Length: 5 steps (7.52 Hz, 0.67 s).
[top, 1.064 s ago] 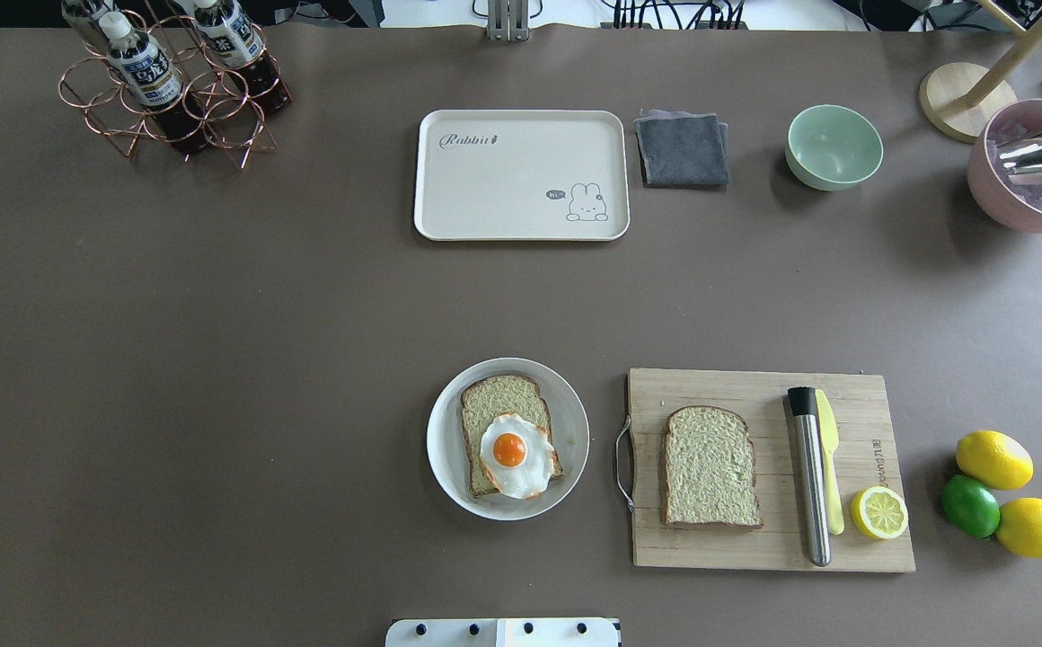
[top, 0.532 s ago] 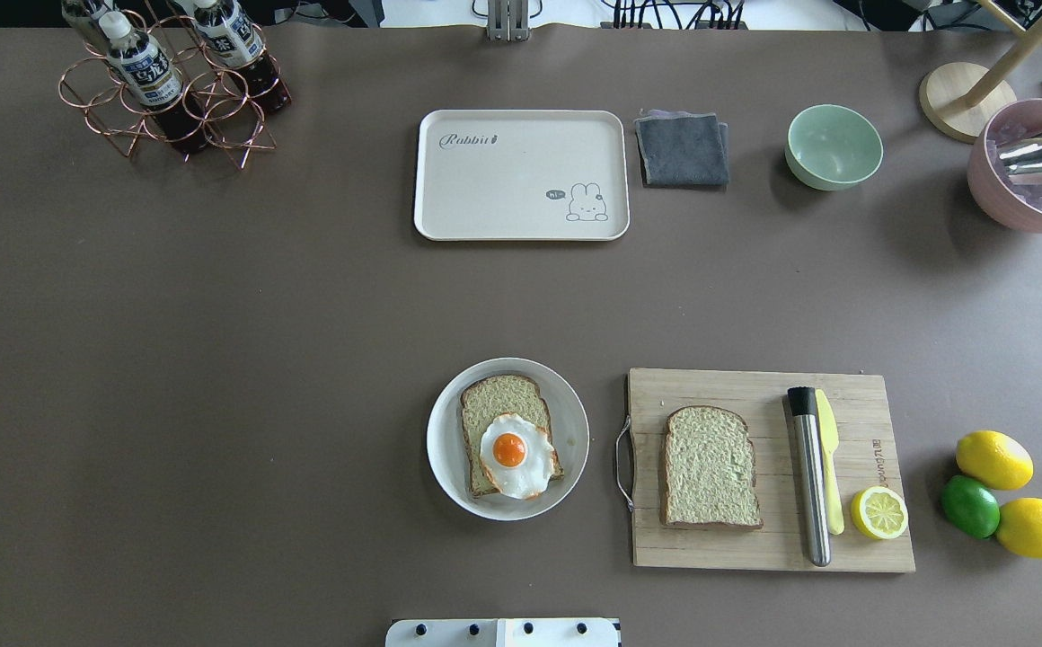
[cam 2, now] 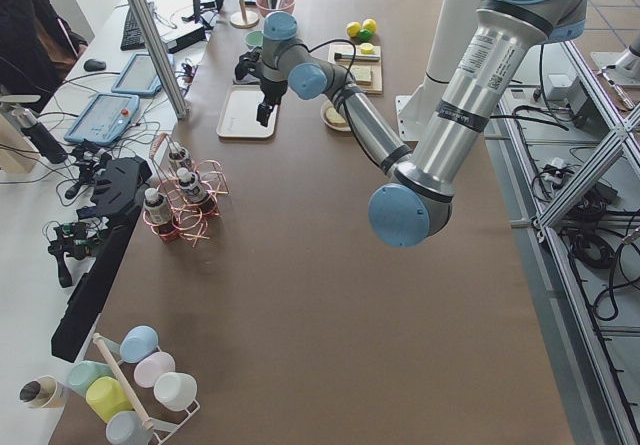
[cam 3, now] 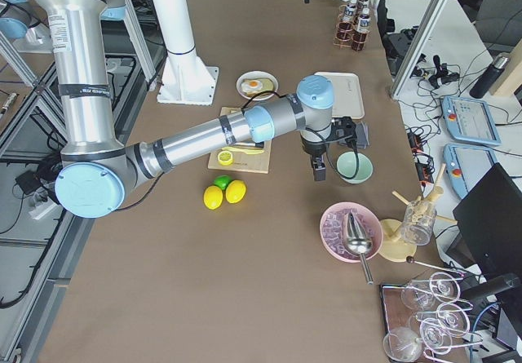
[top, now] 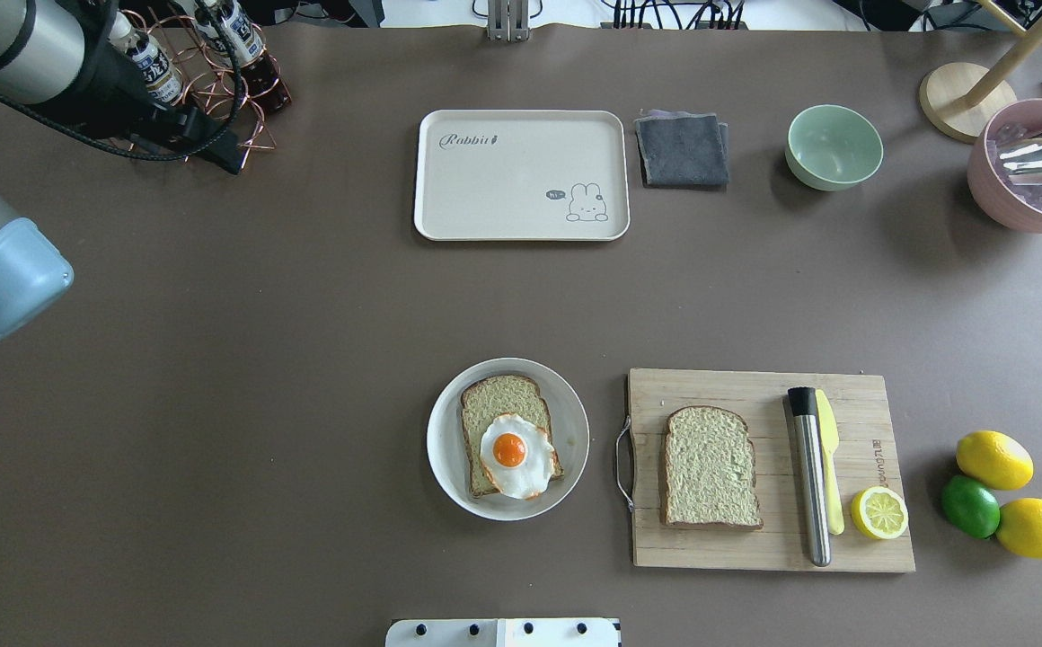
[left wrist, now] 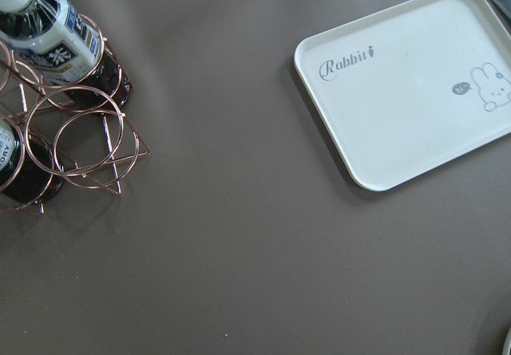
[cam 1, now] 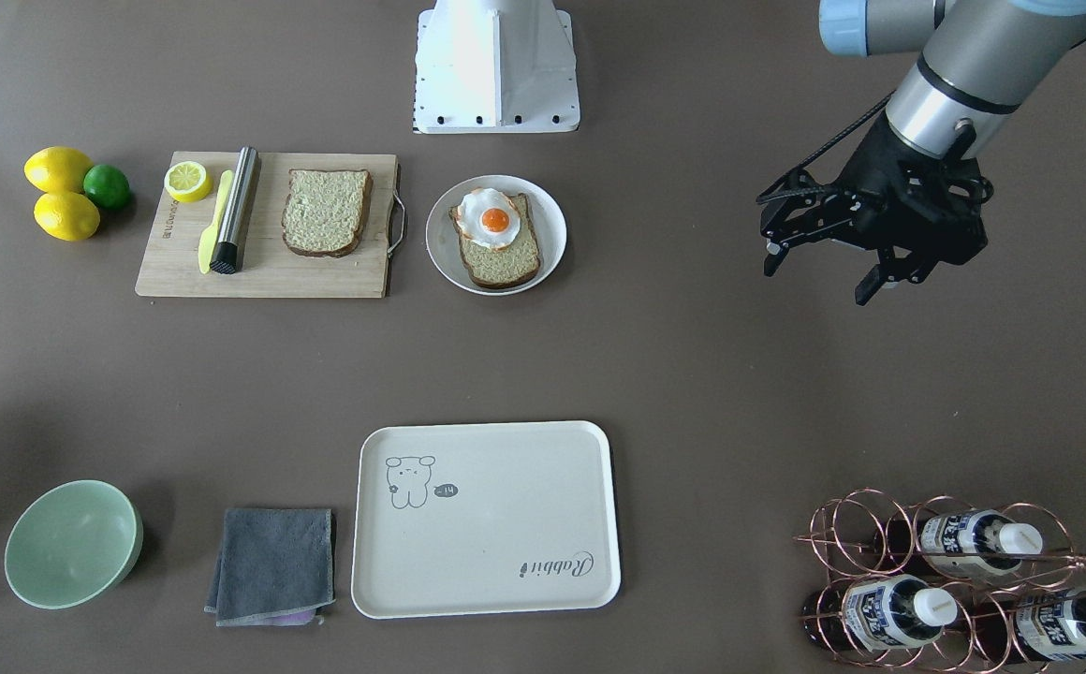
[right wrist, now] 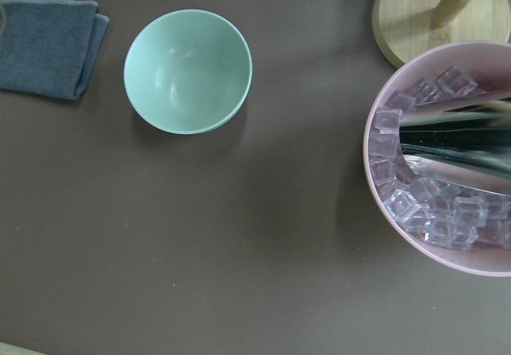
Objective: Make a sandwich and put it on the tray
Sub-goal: 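Move the right gripper toward the cutting-board bread while the left arm rises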
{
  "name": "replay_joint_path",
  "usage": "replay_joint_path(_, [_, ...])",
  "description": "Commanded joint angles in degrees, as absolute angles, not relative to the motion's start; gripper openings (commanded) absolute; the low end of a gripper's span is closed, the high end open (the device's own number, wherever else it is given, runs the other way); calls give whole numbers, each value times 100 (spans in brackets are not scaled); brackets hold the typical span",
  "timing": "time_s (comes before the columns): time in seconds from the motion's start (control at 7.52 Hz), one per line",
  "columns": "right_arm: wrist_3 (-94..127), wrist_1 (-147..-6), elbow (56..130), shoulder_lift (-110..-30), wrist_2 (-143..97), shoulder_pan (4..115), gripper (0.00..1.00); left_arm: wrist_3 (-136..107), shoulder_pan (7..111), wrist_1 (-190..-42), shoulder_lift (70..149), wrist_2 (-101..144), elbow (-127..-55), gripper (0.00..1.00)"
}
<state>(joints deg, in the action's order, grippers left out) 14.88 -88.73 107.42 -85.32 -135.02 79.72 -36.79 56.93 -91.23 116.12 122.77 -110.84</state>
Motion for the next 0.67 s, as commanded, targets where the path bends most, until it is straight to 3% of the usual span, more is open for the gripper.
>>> replay_joint_path(0.0, [2332, -8710, 10828, -8220, -13799, 7491, 100, -4868, 5345, -9491, 11759, 12103, -10969, 98])
replay_joint_path(0.27, [3911, -8274, 10933, -7972, -13651, 6824, 100, -4843, 5309, -9632, 11664, 12059, -11179, 98])
replay_joint_path(0.53, [4499, -7020, 10916, -8356, -13623, 6488, 100, -5245, 5238, -10306, 11391, 12032, -11049, 98])
